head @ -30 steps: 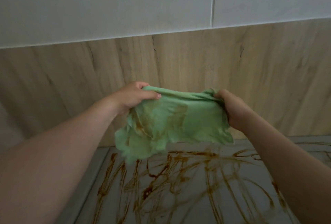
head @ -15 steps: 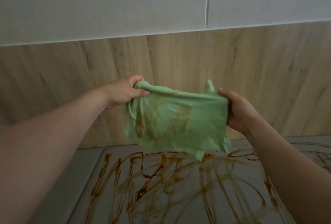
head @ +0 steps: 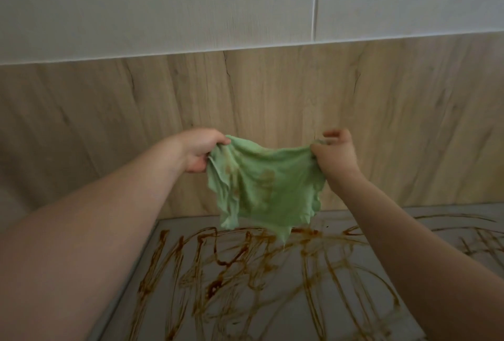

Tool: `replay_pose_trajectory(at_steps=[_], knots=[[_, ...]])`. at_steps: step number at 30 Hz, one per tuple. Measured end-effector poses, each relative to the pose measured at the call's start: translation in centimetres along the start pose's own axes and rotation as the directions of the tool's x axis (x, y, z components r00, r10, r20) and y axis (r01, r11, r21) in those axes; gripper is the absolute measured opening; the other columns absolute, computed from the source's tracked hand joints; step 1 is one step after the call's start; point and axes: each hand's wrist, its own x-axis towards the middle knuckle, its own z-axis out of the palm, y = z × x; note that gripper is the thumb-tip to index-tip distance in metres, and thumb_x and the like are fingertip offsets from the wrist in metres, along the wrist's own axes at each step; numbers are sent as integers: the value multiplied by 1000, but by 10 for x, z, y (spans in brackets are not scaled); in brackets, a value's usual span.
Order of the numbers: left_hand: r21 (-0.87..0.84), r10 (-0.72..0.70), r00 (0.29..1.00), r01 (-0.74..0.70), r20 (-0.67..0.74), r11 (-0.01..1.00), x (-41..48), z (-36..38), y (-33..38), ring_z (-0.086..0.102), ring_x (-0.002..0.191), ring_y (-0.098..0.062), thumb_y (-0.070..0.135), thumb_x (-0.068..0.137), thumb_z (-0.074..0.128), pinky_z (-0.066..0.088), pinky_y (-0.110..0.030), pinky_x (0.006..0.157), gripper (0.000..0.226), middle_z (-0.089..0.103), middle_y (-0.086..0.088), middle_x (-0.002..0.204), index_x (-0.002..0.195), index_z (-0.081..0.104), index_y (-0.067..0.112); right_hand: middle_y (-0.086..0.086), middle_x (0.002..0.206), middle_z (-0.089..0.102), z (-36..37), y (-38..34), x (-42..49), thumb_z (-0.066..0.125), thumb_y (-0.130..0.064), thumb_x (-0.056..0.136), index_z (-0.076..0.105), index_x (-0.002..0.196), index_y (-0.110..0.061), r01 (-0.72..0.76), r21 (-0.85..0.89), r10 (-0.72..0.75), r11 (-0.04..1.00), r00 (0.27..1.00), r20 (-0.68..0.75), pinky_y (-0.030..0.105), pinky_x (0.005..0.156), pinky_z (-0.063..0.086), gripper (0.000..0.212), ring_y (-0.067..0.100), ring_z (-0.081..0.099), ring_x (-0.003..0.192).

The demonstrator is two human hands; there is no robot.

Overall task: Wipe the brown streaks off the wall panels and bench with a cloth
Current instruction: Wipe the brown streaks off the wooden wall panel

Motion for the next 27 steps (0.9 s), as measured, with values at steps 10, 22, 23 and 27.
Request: replay_pose_trajectory(at_steps=[10,22,23,27], knots=[[8,176,940,-186,293,982,-15,2,-1,65,117,-36,-1,101,53,58,-39,96,34,62,-30,134,134,60,-7,10,99,77,33,-27,-43,38,-4,96,45,112,-8,49,316,-199,947,866,460,44,92,57,18,31,71,106],[465,115,980,-179,163,867,-28,-31,-14,73,98,-24,17,109,51,62,-45,85,18,74,-11,115,116,67,20,6,112,77,33,-2,-47,39,-57,107,72,115,-20,-106,8,83,994,828,555,44,92,58,51,27,73,104],[457,110,982,-169,154,873,-25,-30,-20,73,95,-23,16,108,51,62,-43,82,18,74,-12,113,116,67,17,5,116,76,30,3,-47,38,-61,106,72,118,-20,-123,-65,137,990,798,587,45,95,57,55,26,72,107],[200,120,970,-164,213,966,-18,-24,-33,73,96,-24,12,107,52,62,-40,83,21,73,-15,113,121,67,6,6,129,71,18,10,-49,65,-42,96,61,136,-18,-221,6,135,975,616,776,49,95,57,47,28,69,119]])
